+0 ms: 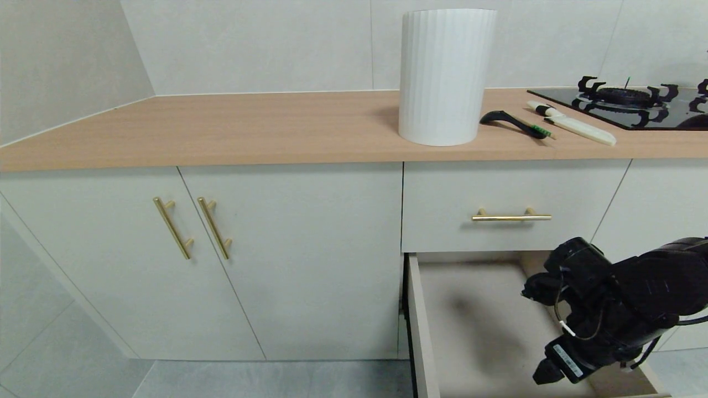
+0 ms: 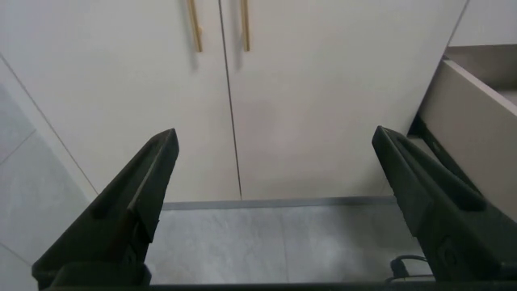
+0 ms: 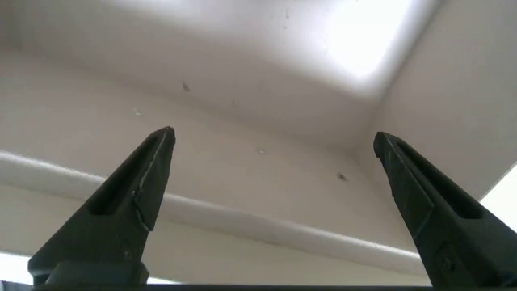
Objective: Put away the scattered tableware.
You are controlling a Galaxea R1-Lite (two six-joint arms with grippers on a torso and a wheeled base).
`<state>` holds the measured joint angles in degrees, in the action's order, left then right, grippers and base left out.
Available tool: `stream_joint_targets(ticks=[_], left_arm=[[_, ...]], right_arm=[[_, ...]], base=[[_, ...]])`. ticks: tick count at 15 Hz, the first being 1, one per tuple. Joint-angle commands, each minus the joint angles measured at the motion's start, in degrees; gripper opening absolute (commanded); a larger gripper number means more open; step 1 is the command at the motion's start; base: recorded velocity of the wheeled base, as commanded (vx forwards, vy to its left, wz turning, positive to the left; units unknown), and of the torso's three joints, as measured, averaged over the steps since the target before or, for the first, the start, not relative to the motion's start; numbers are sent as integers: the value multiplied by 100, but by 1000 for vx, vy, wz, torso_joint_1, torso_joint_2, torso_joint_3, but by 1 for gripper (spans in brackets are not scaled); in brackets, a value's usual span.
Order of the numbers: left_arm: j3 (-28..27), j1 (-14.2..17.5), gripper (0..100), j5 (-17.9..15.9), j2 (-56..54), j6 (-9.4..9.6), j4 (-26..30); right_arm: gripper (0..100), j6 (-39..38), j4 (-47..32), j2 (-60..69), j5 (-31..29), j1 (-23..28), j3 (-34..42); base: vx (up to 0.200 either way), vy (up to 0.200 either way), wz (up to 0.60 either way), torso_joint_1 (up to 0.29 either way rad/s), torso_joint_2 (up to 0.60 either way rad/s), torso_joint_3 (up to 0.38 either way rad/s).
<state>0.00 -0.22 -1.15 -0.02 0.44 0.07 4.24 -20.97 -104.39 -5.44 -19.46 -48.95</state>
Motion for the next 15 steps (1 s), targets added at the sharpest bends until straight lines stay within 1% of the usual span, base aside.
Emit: stream_joint_targets(ticks=[1, 4, 6, 9, 13, 15], left_arm=[[0, -4, 100, 0, 2, 0, 1], [0, -4, 100, 0, 2, 0, 1], [0, -4, 100, 0, 2, 0, 1], [0, -4, 100, 0, 2, 0, 1], [0, -4, 100, 0, 2, 0, 1], [0, -4, 100, 0, 2, 0, 1]], right_arm=[[100, 94, -188, 15, -1, -14, -36], [100, 296, -707, -3, -10, -102, -36], [100, 358, -918, -11, -28, -181, -27], [100, 349, -953, -3, -45, -190, -36], [100, 270, -935, 156, -63, -155, -256], [100, -161, -883, 446, -63, -137, -423]], base=[[0, 0, 0, 0, 0, 0], [0, 0, 0, 0, 0, 0], [0, 0, 0, 0, 0, 0], [0, 0, 0, 0, 0, 0], [0, 0, 0, 0, 0, 0], [0, 0, 0, 0, 0, 0]])
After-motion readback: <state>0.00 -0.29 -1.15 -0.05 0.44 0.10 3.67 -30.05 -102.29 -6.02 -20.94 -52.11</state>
